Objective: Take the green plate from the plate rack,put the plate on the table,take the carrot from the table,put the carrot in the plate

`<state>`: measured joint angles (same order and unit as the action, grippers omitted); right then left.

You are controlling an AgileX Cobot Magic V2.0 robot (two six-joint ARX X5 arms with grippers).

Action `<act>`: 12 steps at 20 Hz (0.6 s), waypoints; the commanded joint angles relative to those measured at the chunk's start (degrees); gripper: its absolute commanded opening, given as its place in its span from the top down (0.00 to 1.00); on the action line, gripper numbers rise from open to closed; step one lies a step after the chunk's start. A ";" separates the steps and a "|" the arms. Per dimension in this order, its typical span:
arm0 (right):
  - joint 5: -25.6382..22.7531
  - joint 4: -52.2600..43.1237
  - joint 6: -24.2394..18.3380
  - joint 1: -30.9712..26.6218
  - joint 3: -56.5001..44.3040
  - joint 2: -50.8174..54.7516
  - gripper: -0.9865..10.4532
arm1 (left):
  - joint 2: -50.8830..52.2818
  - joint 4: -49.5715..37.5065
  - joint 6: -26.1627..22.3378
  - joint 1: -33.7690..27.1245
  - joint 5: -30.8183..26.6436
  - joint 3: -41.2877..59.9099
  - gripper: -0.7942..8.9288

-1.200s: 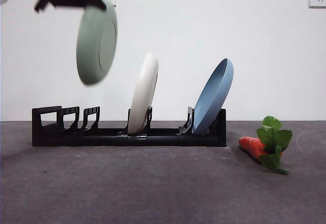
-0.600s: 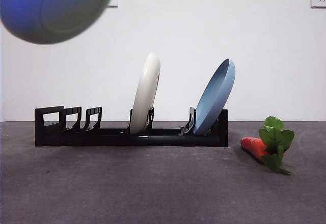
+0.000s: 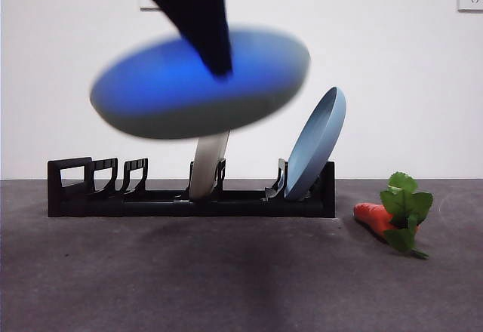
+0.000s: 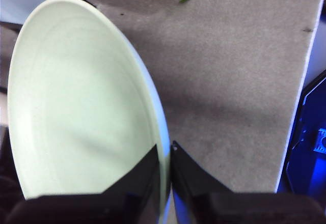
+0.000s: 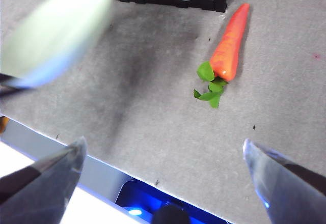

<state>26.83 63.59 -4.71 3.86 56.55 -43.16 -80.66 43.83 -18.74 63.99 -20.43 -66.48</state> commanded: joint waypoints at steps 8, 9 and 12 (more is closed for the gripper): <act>-0.07 -0.33 0.37 0.13 0.04 -0.04 0.34 | -8.94 -21.40 1.07 0.55 -3.52 15.54 0.92; -0.09 -0.33 0.37 0.13 0.04 -0.15 0.34 | -9.79 -23.12 0.59 0.55 -3.58 16.15 0.92; -0.07 -0.33 0.37 0.13 0.04 -0.66 0.34 | -13.40 -26.40 -0.07 0.13 -3.65 17.07 0.92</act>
<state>26.83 63.59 -4.71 3.86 56.55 -43.83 -93.30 17.52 -18.46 64.29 -24.84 -50.43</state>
